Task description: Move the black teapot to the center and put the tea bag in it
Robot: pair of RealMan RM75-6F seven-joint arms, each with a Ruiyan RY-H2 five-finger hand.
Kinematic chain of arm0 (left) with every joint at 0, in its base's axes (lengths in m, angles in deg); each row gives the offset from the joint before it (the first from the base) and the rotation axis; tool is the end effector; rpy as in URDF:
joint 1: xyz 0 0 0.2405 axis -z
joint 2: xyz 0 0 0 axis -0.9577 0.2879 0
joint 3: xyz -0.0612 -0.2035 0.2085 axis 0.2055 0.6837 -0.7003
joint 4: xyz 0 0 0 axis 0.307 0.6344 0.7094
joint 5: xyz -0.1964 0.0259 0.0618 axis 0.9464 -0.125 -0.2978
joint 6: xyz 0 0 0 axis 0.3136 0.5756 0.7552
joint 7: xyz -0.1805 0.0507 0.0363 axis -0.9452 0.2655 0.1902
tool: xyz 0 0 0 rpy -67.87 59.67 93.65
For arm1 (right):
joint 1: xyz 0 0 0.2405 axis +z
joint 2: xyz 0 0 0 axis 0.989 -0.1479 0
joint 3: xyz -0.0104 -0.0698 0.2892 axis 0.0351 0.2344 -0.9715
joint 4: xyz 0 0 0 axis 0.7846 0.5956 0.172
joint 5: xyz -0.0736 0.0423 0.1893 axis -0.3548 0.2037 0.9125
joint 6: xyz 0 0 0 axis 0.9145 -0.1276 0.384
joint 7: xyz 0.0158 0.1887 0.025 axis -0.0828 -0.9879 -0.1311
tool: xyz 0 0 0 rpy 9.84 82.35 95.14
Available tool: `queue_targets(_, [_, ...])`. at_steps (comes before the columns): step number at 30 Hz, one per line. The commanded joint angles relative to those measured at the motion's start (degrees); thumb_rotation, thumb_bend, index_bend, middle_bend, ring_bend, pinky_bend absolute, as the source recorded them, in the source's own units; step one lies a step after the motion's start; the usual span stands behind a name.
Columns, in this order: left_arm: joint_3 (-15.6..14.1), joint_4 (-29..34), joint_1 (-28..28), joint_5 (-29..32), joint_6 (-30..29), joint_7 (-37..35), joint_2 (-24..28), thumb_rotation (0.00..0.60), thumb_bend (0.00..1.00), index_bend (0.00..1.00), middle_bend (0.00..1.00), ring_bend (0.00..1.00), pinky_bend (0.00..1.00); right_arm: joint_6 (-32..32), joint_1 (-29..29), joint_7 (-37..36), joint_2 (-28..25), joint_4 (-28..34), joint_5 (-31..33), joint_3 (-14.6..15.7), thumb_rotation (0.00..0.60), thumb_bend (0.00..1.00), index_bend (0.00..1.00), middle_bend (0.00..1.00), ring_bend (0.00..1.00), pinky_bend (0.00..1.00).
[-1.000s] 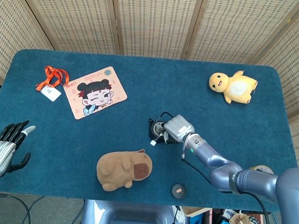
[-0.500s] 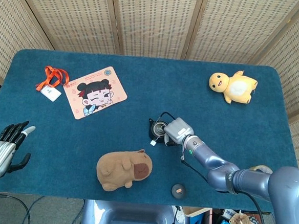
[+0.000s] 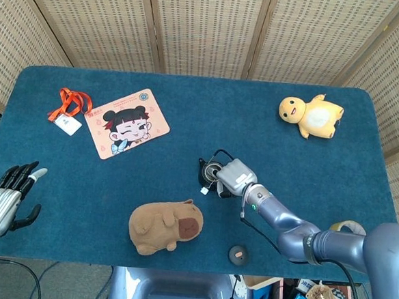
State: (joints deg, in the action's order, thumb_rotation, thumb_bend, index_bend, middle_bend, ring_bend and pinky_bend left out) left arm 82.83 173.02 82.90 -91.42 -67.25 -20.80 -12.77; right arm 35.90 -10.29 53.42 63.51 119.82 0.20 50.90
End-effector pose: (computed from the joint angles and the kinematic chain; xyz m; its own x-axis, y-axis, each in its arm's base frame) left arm -0.3137 0.2387 0.1640 0.3749 0.1713 0.9111 0.9264 -0.1078 -0.3609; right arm -0.0977 -0.4543 -0.0260 0.8202 -0.3060 0.4834 -0.5536 -0.6376 0.5357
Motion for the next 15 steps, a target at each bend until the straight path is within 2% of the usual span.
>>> queue_targets(1, [0.06,0.05,0.02,-0.05,-0.07,-0.02,-0.01,0.6,0.47,0.1,0.0,0.0,0.0,-2.21,-0.95,-0.53,-2.25,2.94,-1.77,-0.99,0.111,0.93,0.24,0.95,0.99,1.0])
queue_targets(8, [0.21,0.28,-0.06,-0.14,-0.47,-0.13,0.19,0.6,0.47,0.1,0.0,0.0,0.0,-4.99,-2.69,-1.25,-4.88,6.16,-4.1,-1.93,0.109,0.93,0.24,0.94,0.99,1.0])
queue_targets(15, [0.44,0.49,-0.32,0.21,-0.99,-0.33,0.49,0.6,0.48,0.1,0.0,0.0,0.0,-10.63,-6.71,-2.99,-8.5,10.62,-7.81,-2.76,0.11,0.93,0.24,0.9,0.98,1.0])
